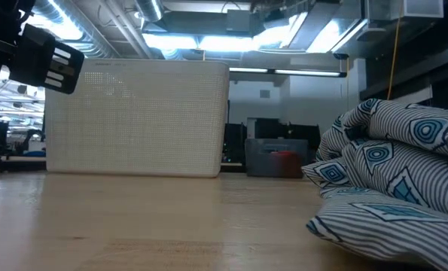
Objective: Pick & place medical supplies in basket/bin
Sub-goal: Put the blue patient gown into the white bin
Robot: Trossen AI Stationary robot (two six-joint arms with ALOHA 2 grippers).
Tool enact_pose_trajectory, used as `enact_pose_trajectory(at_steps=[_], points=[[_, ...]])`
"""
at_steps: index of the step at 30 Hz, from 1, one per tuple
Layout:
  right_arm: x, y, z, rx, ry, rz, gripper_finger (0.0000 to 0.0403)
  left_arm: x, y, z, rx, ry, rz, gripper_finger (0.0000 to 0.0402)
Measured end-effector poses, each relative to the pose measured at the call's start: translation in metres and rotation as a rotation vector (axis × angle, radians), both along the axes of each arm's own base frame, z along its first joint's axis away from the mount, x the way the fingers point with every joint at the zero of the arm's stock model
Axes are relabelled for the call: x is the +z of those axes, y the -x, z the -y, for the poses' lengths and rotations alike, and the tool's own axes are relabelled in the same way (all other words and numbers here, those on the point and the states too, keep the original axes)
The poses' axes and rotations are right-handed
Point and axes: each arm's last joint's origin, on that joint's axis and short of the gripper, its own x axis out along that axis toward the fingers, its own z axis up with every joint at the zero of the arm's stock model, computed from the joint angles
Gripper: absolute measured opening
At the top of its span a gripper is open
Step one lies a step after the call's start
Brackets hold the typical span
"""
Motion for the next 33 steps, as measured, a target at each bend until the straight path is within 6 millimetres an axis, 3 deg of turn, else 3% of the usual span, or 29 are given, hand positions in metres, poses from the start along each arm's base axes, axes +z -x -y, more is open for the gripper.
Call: enact_pose_trajectory(at_steps=[6,12,16,25,29,33], points=[[-0.004,0.024,-0.056,0.052,0.028,0.027,0.0210,0.000,0.000,0.001,-0.001,0.017,-0.010,0.0187],[-0.021,0.030,-0.090,0.038,0.024,0.012,0.0210,0.000,0.002,0.004,-0.020,0.031,-0.019,0.0187],[-0.044,0.022,-0.111,0.006,-0.065,-0.067,0.0210,0.000,0.004,0.006,-0.037,0.033,-0.022,0.0187],[-0.115,-0.002,-0.165,0.095,-0.247,-0.242,0.0210,0.000,0.005,0.007,-0.045,0.017,-0.015,0.0187],[-0.132,-0.001,-0.176,0.077,-0.268,-0.303,0.0210,-0.001,0.004,0.005,-0.033,0.015,-0.016,0.0187],[-0.135,0.003,-0.186,0.053,-0.278,-0.282,0.0210,-0.001,0.003,0.005,-0.031,0.014,-0.018,0.0187]])
